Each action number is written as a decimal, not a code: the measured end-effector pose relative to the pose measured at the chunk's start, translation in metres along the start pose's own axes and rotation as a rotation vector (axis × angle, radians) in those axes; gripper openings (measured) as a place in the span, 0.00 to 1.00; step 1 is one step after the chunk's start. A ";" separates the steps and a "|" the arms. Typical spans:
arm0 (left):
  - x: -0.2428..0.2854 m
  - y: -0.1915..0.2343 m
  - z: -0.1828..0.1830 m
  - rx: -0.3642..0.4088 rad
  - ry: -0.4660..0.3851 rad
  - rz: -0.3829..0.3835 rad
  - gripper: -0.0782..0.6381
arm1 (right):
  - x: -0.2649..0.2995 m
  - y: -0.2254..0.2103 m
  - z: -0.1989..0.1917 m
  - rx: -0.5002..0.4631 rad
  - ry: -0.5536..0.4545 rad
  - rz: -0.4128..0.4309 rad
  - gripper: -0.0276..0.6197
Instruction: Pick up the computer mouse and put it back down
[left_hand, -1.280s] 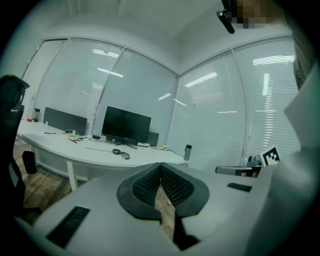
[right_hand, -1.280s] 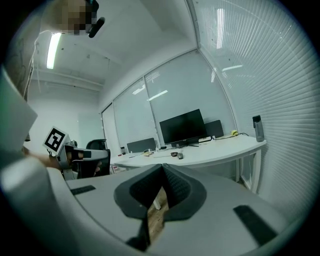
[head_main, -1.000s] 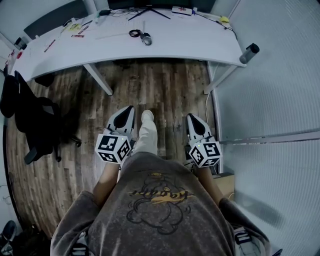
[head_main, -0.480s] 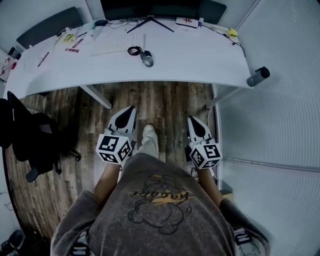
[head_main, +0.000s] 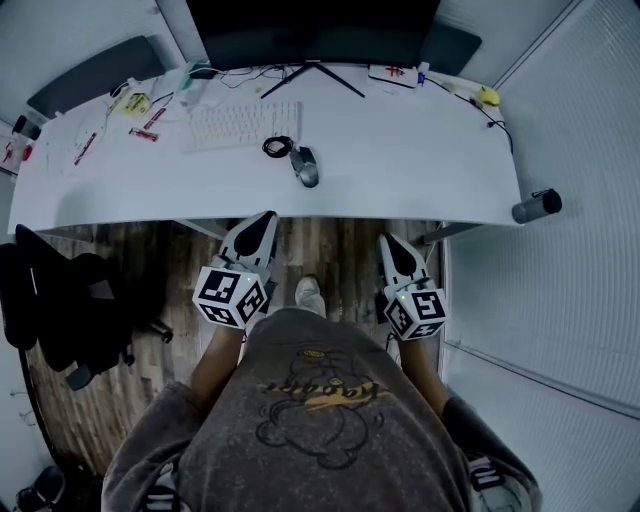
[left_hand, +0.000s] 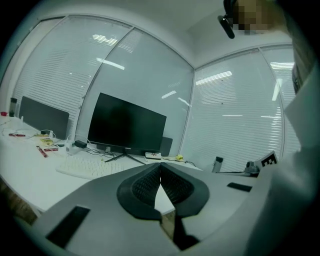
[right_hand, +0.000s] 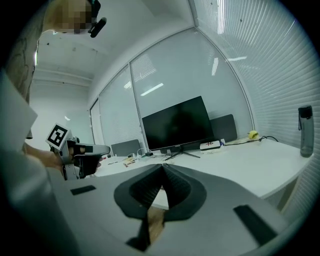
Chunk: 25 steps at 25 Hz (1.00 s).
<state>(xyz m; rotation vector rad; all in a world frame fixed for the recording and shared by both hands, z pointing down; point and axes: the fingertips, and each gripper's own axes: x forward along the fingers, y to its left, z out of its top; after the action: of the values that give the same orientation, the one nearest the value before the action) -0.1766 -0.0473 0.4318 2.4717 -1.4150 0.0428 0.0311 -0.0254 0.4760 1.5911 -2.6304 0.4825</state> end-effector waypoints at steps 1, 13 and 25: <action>0.009 0.006 0.003 0.002 0.003 -0.003 0.13 | 0.010 -0.004 0.004 -0.002 -0.003 -0.002 0.05; 0.080 0.024 0.033 0.034 0.004 -0.003 0.13 | 0.057 -0.044 0.047 -0.007 -0.023 -0.044 0.05; 0.110 0.032 0.048 0.021 -0.045 0.093 0.14 | 0.086 -0.073 0.065 -0.025 -0.014 0.045 0.05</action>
<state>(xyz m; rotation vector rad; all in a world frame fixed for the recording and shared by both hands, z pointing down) -0.1523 -0.1674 0.4124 2.4369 -1.5550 0.0216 0.0624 -0.1490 0.4483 1.5366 -2.6772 0.4404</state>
